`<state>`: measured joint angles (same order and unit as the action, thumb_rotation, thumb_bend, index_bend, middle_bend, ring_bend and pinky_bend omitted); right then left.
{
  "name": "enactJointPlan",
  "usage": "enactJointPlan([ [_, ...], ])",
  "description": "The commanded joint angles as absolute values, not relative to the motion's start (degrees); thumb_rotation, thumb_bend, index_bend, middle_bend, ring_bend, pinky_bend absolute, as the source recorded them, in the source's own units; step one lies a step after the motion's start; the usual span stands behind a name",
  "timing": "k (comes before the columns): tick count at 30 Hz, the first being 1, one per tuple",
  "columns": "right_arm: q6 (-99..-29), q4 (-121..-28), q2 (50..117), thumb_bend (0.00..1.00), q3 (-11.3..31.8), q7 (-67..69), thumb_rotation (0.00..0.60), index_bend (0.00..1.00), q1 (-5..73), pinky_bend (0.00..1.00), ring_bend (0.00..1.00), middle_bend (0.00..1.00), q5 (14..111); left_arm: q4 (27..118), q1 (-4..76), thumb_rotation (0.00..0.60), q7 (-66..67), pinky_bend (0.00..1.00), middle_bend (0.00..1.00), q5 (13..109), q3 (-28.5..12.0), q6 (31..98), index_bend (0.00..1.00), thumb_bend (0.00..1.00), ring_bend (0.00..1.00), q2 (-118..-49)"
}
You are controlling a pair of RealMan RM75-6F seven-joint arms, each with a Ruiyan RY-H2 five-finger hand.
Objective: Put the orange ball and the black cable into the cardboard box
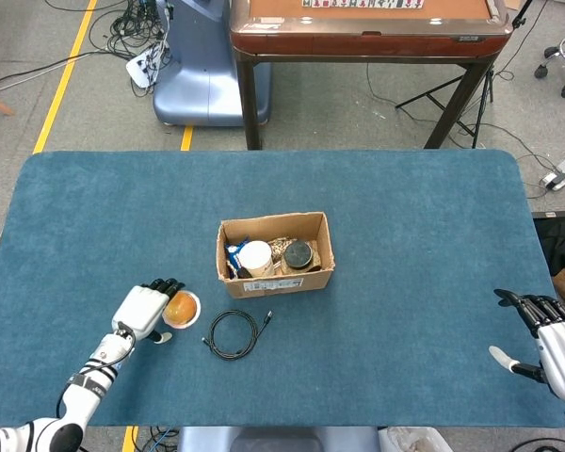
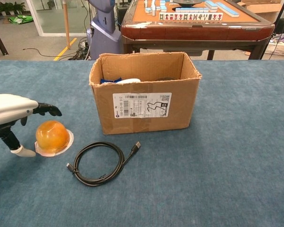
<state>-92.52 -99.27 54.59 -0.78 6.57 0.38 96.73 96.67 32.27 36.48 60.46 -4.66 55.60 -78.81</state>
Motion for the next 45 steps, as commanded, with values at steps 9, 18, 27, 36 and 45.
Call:
enactJointPlan([
  [9,-92.6,-99.4,54.3,0.10,-0.7,6.9,0.600,0.24,0.2,0.29,0.29,0.36,96.6,93.5,33.8,0.600,36.6,0.53,0.17,59.5,-4.1,56.9,0.28,0.11,0.26,-81.7],
  [18,-92.7,-99.5,54.3,0.10,-0.5,6.7,0.600,0.25,0.0,0.29,0.29,0.36,96.5,92.8,34.6,0.600,37.4,0.60,0.18,58.0,-3.3,57.2,0.32,0.11,0.34,-82.6],
  [27,-92.4,-99.6,54.2,0.10,-0.7,6.9,0.600,0.25,0.0,0.29,0.29,0.36,96.7,91.8,35.4,0.600,38.6,0.64,0.24,57.0,-2.4,57.4,0.36,0.11,0.40,-83.3],
  [36,-92.6,-99.6,54.1,0.10,-0.6,7.1,0.600,0.25,-0.1,0.29,0.29,0.36,96.7,91.0,35.7,0.600,38.2,0.67,0.31,56.9,-1.9,57.4,0.40,0.11,0.43,-83.7],
  [45,-92.7,-99.5,53.9,0.10,-0.7,7.5,0.600,0.25,-0.3,0.29,0.29,0.36,96.9,90.1,35.5,0.600,36.3,0.72,0.48,57.9,-1.6,57.9,0.51,0.11,0.51,-84.1],
])
